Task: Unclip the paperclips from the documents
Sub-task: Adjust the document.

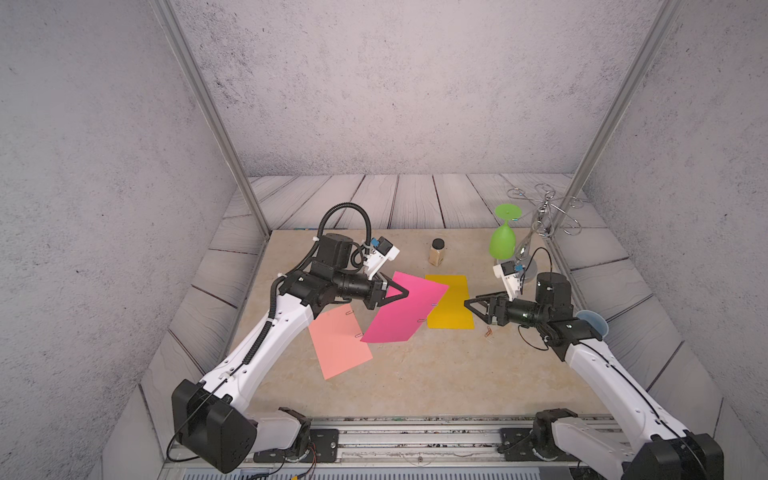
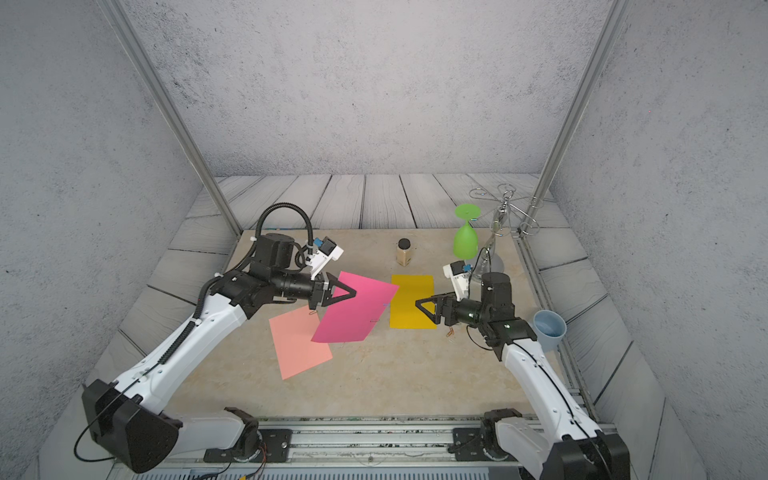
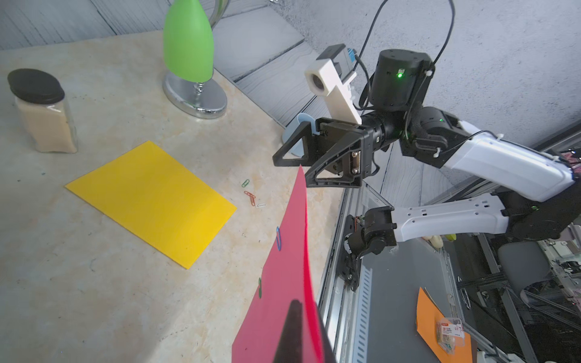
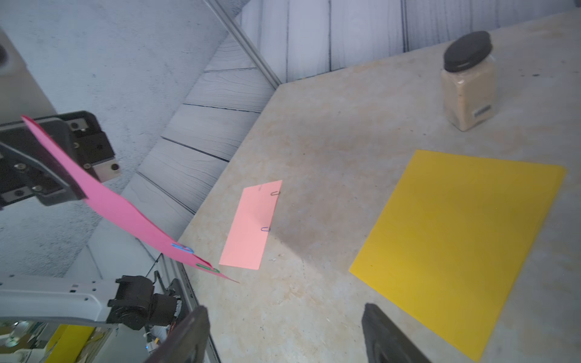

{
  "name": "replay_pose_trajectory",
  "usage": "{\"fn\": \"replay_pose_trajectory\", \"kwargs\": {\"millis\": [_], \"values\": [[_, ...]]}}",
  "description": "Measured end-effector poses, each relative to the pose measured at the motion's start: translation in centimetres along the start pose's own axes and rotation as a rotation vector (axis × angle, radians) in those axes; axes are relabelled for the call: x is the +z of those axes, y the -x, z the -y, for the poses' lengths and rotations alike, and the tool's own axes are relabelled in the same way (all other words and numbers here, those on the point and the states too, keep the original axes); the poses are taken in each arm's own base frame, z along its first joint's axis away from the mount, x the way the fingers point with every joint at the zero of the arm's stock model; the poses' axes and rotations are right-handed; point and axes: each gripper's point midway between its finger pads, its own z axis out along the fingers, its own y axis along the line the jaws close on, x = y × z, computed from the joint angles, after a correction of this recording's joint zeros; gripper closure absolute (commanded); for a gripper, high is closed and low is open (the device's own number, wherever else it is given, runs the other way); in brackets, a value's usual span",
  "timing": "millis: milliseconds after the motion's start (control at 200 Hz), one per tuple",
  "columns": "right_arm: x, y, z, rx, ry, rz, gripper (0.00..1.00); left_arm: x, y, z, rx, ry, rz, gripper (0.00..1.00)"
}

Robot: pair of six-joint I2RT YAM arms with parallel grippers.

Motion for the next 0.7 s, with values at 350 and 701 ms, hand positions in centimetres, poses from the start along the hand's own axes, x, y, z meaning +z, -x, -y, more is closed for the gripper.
{"fn": "replay_pose_trajectory", "kwargs": {"millis": [350, 701], "values": [[2.2, 2.4, -6.8, -0.162, 0.268, 0.005, 0.15, -0.1, 1.6, 1.9, 0.008, -0.105, 0.031, 1.00], [3.3, 4.0, -10.0, -0.208, 0.398, 0.024, 0.59, 0.5, 1.9, 2.2, -0.001, -0.145, 0.036, 1.00]]}}
